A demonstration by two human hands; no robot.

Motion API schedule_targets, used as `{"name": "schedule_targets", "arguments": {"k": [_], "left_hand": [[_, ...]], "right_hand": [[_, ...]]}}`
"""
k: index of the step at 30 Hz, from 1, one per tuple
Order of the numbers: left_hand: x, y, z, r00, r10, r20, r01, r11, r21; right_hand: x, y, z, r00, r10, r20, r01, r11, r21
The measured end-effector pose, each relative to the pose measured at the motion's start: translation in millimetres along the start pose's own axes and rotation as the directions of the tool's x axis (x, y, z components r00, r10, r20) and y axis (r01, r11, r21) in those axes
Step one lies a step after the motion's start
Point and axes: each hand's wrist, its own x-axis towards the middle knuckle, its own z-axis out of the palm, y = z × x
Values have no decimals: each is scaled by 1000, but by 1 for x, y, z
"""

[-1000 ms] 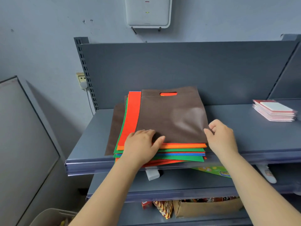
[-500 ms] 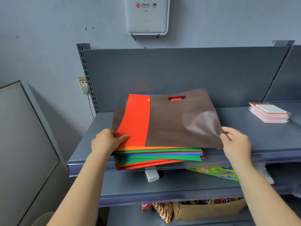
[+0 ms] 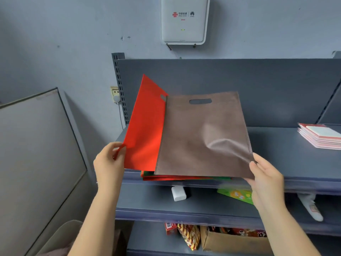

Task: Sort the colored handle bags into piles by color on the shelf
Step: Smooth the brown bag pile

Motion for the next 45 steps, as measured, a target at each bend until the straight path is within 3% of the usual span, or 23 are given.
{"name": "schedule_targets", "arguments": {"k": [5,11,21,31,37,41,45], "left_hand": [[-54,-5,-51,976,-139,-170,125,988,-91],[-128,-9,-110,858,-344,-381,240,925,-295],[-253,27,-227,684,-261,-682,170,965,-198],[-364,76,-326,468,-192,-862,137,980,-144],[-411,94,-386,290,-163,-943,97,985,-141],[-435,99,-424,206,-124,-971,117,988,-102],[-454,102,-463,128,-85,-988,168,984,-63]], "right_hand": [[-35,-6,2,983,127,134,-143,983,113],[-74,-4,1,915,211,345,-257,962,96],[-175,7,-9,652,325,685,-497,866,62],[-276,7,-10,354,384,853,-612,784,-99],[-347,-5,-1,201,304,931,-621,774,-119],[-385,-11,7,127,292,948,-636,757,-149],[-426,-23,17,100,250,963,-617,775,-137]]}}
